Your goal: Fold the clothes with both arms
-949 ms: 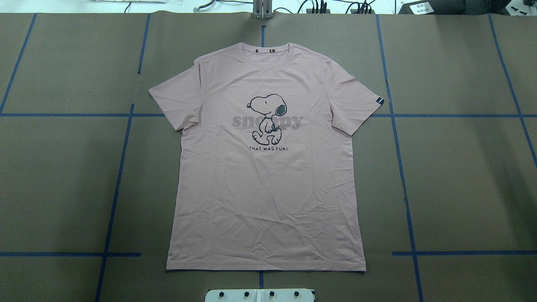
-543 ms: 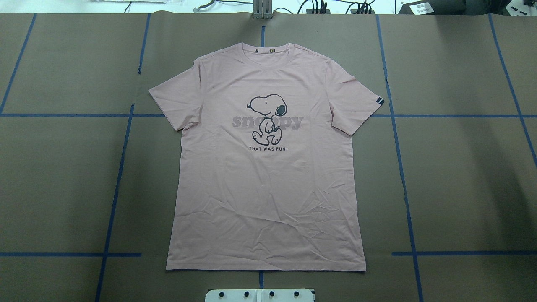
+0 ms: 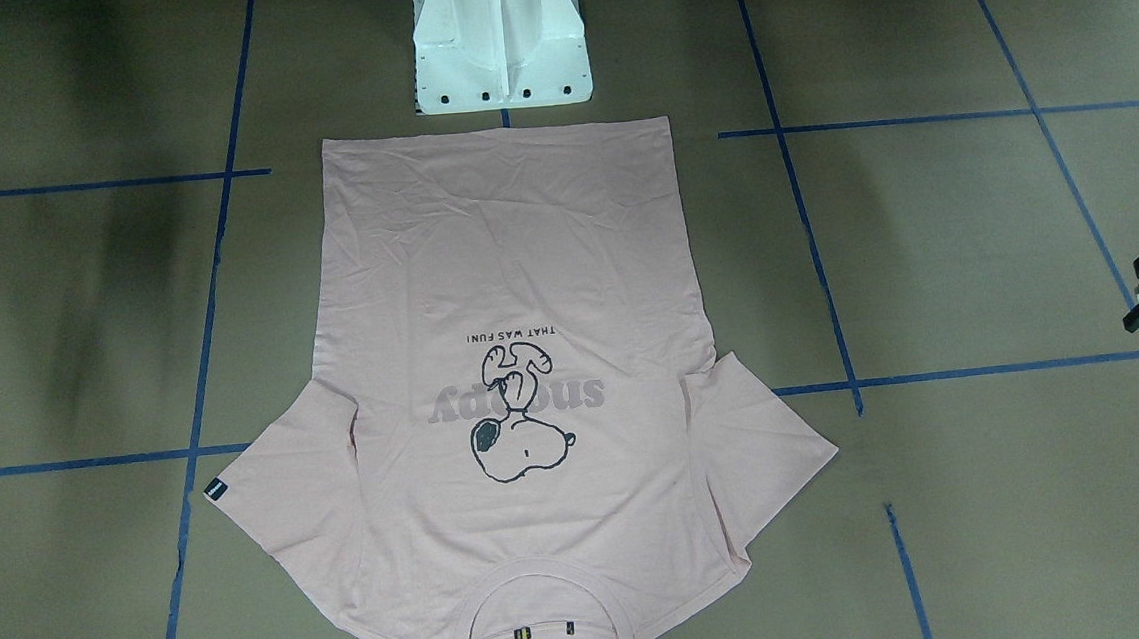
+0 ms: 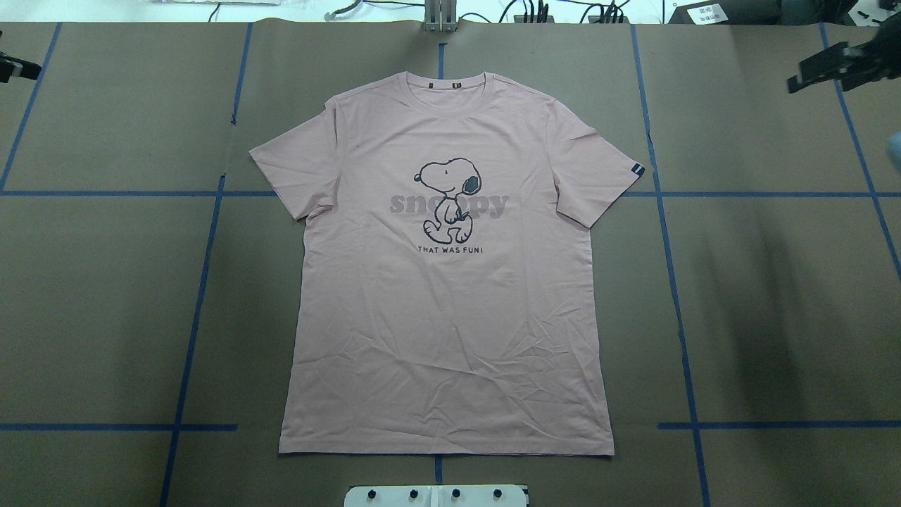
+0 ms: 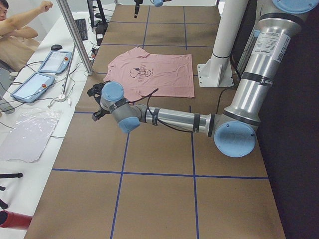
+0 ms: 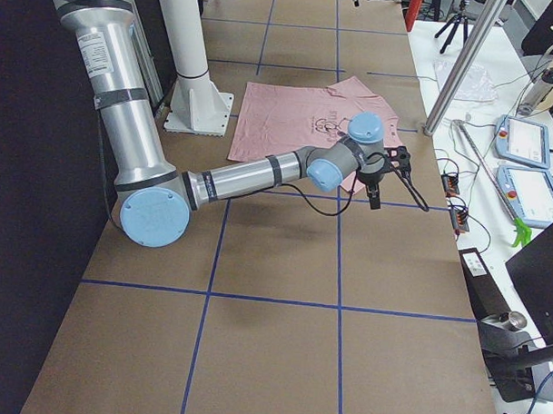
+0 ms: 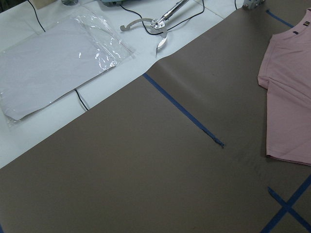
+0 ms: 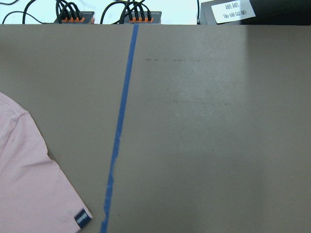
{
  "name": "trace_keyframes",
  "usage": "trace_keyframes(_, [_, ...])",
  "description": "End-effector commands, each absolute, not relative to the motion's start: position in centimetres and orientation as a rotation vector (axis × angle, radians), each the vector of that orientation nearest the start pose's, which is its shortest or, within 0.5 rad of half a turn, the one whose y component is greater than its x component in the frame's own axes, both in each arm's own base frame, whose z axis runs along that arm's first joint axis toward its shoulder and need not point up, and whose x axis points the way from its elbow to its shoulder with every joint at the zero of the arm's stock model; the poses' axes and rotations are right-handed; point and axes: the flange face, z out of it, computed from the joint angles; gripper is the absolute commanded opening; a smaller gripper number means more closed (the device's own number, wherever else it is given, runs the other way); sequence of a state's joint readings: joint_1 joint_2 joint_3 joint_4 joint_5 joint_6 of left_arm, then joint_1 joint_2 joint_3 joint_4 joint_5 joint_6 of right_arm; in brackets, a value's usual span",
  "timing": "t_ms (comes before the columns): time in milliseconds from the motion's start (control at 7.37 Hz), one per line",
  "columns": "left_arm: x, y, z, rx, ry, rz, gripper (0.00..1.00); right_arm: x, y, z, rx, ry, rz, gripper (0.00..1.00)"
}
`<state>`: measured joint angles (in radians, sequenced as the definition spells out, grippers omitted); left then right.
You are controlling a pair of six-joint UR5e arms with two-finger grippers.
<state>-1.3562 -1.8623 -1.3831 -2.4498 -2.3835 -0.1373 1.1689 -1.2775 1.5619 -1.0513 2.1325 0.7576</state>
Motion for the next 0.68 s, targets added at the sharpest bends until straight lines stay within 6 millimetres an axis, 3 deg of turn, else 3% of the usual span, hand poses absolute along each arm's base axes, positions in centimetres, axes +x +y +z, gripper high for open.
trace_keyframes(0, [7.6,-62.3,48.4,0.782,0.9,0.468,1.0,-27.5,-59.9,43.7,0.361,-0.853,0.239,0.89])
trace_keyframes(136, [7.6,-62.3,48.3,0.783,0.902,0.468,1.0,-30.4,-58.7,44.0,0.34,-0.846,0.288,0.81])
trace_keyframes(543, [7.6,-62.3,48.3,0.783,0.901,0.467,1.0,-34.6,-57.5,45.7,0.351,-0.786,0.274,0.77])
